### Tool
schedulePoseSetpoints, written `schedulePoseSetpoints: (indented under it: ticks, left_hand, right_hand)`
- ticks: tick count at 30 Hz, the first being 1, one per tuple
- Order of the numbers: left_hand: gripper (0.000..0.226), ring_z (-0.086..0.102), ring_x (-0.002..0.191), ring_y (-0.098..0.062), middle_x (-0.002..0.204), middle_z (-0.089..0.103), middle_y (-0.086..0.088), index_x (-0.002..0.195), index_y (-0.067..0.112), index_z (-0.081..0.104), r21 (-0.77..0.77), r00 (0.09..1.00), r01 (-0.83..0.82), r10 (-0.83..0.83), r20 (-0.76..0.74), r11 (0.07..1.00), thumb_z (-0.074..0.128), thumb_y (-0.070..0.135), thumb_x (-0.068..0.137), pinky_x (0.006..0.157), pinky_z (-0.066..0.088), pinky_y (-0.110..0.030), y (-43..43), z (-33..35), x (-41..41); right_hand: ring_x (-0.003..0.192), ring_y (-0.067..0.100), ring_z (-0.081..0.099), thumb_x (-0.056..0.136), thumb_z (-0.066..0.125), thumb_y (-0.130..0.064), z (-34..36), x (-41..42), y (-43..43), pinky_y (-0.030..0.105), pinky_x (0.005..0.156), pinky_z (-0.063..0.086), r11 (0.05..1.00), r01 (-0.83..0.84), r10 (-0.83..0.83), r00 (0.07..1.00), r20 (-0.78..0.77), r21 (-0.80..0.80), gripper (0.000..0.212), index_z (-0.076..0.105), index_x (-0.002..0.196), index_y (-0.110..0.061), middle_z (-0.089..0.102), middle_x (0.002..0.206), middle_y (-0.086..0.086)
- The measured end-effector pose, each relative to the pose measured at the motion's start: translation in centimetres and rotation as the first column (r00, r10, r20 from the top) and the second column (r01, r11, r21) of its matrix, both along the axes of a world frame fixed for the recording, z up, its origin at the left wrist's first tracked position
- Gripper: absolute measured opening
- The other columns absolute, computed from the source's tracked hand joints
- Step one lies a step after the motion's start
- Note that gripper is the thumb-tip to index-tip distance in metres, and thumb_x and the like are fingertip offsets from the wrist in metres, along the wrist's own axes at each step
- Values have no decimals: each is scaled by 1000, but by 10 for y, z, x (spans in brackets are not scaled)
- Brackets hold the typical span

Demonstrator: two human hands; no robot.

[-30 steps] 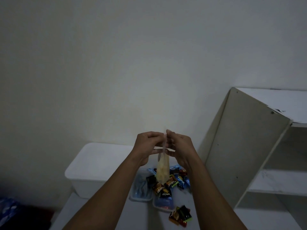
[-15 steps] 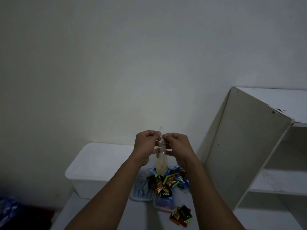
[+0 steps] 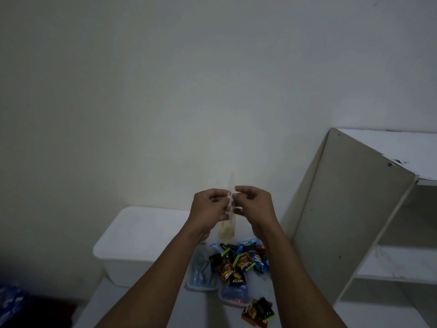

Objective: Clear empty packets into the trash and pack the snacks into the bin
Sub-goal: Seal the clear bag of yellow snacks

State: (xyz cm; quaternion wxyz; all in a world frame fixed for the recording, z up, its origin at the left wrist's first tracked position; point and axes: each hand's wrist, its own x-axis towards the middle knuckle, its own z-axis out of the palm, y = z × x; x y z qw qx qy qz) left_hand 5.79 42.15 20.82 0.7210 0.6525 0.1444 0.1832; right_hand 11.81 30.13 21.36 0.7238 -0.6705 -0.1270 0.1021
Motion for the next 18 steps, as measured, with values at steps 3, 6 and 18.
schedulePoseSetpoints:
  ticks: [3, 6, 18]
  left_hand:
    - [16, 71, 81, -22, 100, 72, -19, 101, 7, 72, -27, 1000, -22, 23, 16, 999, 60, 1, 94, 72, 63, -41, 1, -1, 0]
    - [16, 70, 84, -26, 101, 71, -22, 103, 5, 71, -49, 1000, -16, 17, 8, 999, 59, -1, 94, 70, 62, -41, 1, -2, 2]
    - [12, 70, 80, -25, 93, 72, -16, 102, 4, 68, -166, 997, -57, 64, 37, 984, 67, 9, 92, 72, 62, -50, 3, 6, 6]
  right_hand:
    - [68, 20, 71, 86, 67, 2, 4, -5, -4, 30, 61, 57, 990, -105, 105, 994, -8, -90, 24, 69, 109, -4, 74, 84, 18]
    - [69, 22, 70, 83, 63, 11, 5, -8, -6, 33, 64, 60, 988, -127, 129, 991, 27, -89, 29, 68, 108, -1, 72, 81, 20]
    - [68, 19, 67, 89, 60, 2, 6, -12, -1, 32, 65, 59, 982, -142, 159, 977, 145, -122, 26, 73, 106, -12, 67, 74, 6]
